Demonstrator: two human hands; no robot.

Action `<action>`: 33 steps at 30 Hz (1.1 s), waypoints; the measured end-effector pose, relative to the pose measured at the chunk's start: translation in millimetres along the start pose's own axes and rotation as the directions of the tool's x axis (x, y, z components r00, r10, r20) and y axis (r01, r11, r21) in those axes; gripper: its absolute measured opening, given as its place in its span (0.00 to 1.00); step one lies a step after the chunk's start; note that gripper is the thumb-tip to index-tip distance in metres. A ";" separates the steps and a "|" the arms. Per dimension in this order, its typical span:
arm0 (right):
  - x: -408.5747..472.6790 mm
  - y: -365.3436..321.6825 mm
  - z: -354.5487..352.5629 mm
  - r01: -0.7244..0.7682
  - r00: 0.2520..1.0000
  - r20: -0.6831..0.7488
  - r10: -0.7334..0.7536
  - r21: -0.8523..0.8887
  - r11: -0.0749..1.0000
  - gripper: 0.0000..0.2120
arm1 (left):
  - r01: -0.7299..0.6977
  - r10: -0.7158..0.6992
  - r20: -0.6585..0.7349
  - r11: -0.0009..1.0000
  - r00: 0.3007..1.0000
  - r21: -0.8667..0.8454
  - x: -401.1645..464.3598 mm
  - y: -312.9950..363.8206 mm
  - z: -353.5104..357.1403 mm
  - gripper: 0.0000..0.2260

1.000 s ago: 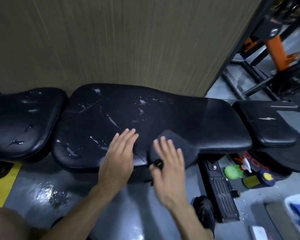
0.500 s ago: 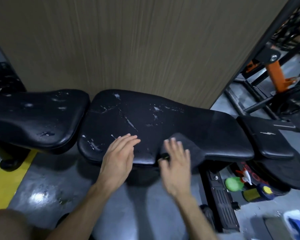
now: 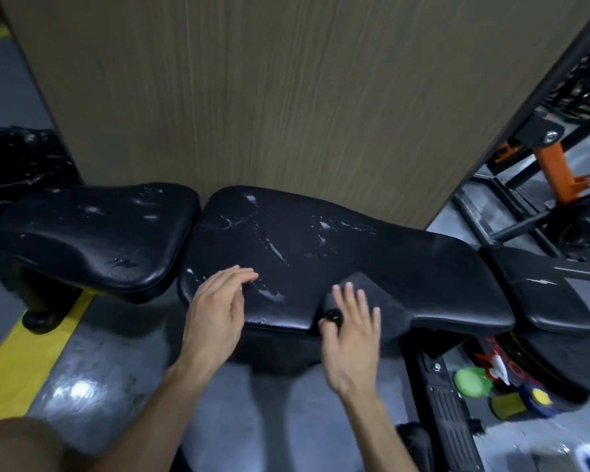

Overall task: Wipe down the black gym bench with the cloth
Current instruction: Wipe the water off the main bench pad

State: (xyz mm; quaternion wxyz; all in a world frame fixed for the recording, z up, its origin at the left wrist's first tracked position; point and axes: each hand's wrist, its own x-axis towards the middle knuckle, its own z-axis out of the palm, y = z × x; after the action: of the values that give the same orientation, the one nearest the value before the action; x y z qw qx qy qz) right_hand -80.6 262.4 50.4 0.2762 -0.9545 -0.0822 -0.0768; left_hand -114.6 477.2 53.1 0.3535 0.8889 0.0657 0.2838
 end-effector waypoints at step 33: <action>44.3 -97.2 55.3 0.466 0.830 0.307 -0.465 0.076 0.881 0.31 | 0.322 -0.384 -0.218 0.907 0.897 -0.272 -3.2 -67.7 -50.3 0.18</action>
State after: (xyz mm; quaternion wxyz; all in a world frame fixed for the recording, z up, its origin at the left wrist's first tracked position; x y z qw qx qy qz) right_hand -51.2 378.4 62.7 0.2314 -0.9056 -0.3552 0.0122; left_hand -139.3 556.1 36.2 0.4875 0.7688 0.2404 0.3369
